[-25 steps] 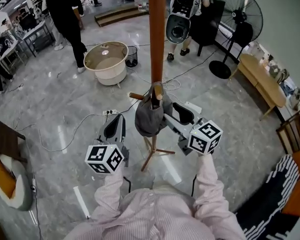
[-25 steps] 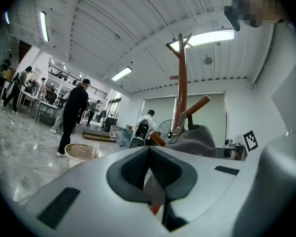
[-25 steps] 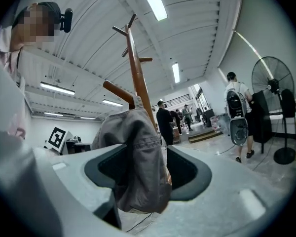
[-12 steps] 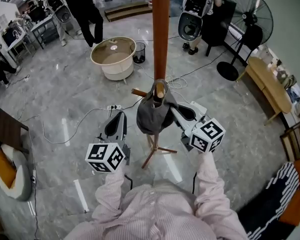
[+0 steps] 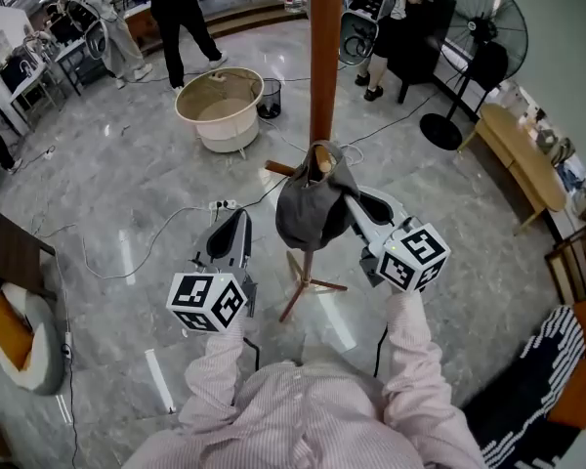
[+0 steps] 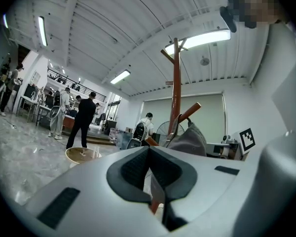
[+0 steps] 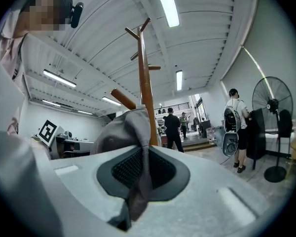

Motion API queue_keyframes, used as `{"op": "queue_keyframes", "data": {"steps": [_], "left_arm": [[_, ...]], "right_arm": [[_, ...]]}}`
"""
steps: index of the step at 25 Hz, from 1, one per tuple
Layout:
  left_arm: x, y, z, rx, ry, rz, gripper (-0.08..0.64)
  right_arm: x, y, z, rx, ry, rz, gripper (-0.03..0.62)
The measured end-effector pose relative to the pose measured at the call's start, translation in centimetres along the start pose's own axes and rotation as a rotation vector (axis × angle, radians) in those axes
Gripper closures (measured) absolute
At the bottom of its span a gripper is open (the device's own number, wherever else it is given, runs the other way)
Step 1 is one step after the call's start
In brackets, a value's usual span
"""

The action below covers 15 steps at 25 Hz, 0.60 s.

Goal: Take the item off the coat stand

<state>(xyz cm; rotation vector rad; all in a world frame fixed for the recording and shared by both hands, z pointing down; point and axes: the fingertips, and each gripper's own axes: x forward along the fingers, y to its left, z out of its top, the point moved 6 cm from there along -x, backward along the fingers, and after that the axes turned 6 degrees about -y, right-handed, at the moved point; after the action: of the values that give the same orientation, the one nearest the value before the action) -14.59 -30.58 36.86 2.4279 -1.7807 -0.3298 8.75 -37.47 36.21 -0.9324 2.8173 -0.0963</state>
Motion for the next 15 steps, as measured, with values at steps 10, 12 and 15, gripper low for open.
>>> {"op": "queue_keyframes", "data": {"steps": [10, 12, 15], "left_arm": [[-1.5, -0.9, 2.2, 0.007, -0.032, -0.055, 0.558], [-1.7, -1.1, 2.5, 0.007, -0.037, -0.067, 0.558], [-2.3, -1.3, 2.9, 0.006, -0.043, -0.085, 0.558]], "right_arm": [[-0.6, 2.2, 3.5, -0.064, -0.046, -0.043, 0.568], [-0.9, 2.6, 4.0, -0.075, -0.055, -0.051, 0.568], [-1.2, 3.4, 4.6, -0.091, -0.067, -0.065, 0.568]]}}
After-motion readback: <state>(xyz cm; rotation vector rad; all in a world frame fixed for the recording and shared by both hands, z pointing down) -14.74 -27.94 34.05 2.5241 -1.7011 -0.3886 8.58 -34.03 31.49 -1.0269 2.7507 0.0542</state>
